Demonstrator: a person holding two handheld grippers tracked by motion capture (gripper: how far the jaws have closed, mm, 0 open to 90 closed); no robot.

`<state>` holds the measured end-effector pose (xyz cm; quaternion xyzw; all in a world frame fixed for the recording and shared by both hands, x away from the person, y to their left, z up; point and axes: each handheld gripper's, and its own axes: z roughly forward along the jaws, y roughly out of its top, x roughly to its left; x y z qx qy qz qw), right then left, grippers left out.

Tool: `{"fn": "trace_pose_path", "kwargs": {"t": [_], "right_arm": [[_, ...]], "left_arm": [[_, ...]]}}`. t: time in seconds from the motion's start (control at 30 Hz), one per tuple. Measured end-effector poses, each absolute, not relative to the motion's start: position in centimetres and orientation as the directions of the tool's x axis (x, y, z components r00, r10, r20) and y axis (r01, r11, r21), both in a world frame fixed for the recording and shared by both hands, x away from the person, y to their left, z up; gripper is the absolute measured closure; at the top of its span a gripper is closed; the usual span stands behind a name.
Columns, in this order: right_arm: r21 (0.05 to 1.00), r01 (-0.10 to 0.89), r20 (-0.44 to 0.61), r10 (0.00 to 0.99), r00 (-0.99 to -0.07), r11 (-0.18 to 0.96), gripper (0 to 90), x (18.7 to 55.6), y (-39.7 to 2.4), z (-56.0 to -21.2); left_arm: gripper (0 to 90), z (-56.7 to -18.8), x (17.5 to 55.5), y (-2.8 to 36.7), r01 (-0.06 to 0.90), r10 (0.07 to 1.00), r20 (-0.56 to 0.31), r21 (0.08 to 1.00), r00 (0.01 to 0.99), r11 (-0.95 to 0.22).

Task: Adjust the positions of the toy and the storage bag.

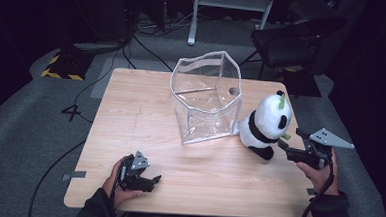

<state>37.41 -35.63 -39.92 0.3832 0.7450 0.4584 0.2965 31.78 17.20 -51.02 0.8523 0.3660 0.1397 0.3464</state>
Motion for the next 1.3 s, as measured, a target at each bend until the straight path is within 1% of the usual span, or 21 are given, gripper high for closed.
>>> {"fn": "trace_pose_path", "kwargs": {"t": [0.3,0.63,0.8,0.9,1.07,1.2,1.23,1.3], "right_arm": [[0.912,0.277,-0.116,0.837,-0.534,0.303,16.6,36.9,-34.2,-38.7],[0.919,0.262,-0.127,0.848,-0.515,0.296,16.5,37.5,-32.8,-37.5],[0.924,0.238,-0.159,0.866,-0.474,0.301,15.7,37.9,-31.8,-36.7],[0.928,0.233,-0.153,0.867,-0.474,0.291,15.7,38.2,-31.4,-36.1],[0.934,0.225,-0.156,0.883,-0.443,0.278,15.6,39.1,-30.8,-35.1],[0.927,0.245,-0.164,0.895,-0.414,0.283,15.6,40.3,-30.3,-34.9],[0.923,0.266,-0.159,0.904,-0.397,0.279,15.7,41.0,-30.2,-35.1],[0.922,0.273,-0.154,0.906,-0.394,0.276,15.7,41.3,-30.2,-35.1]], "left_arm": [[17.5,-51.0,31.8,17.2,0.527,0.72,-0.014,0.692,0.694,-0.493],[17.5,-51.0,31.8,17.2,0.527,0.72,-0.014,0.692,0.694,-0.493],[17.5,-51.0,31.8,17.2,0.527,0.72,-0.014,0.692,0.694,-0.494],[17.5,-51.0,31.8,17.2,0.527,0.721,-0.015,0.693,0.693,-0.492],[17.5,-51.0,31.8,17.2,0.527,0.72,-0.016,0.692,0.693,-0.493],[17.4,-51.0,31.8,17.2,0.527,0.721,-0.016,0.693,0.693,-0.492],[17.5,-51.0,31.8,17.2,0.527,0.72,-0.016,0.693,0.693,-0.492],[17.4,-51.0,31.8,17.2,0.527,0.72,-0.015,0.692,0.694,-0.493]]}}
